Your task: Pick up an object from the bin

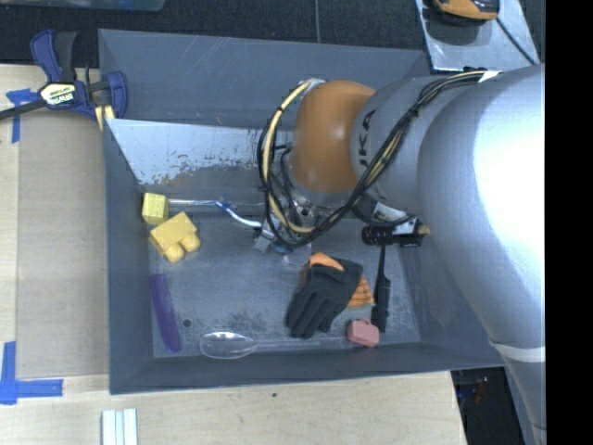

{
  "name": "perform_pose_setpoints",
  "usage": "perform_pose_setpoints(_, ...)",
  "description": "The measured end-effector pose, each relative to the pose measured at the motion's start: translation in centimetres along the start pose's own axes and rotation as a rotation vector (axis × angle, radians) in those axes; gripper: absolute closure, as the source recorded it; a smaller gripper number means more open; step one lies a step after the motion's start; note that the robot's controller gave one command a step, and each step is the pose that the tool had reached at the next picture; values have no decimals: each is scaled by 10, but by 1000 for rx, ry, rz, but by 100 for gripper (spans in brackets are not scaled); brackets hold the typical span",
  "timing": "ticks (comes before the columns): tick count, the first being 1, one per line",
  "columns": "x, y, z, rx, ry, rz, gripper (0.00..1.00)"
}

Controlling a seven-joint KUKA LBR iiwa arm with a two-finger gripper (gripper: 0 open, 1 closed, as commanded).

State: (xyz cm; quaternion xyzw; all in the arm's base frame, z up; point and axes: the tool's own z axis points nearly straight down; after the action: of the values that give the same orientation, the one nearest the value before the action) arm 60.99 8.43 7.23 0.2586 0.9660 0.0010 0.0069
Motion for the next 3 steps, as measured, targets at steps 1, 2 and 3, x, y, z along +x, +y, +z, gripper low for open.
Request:
perform_pose_setpoints(1, 0, 0, -4, 0, -1, 0, 100)
perform_pose_setpoints(2, -1, -1, -38, 0, 0, 0, 100)
perform_pose_setpoints(3, -2, 0, -53, -4, -5, 1, 100)
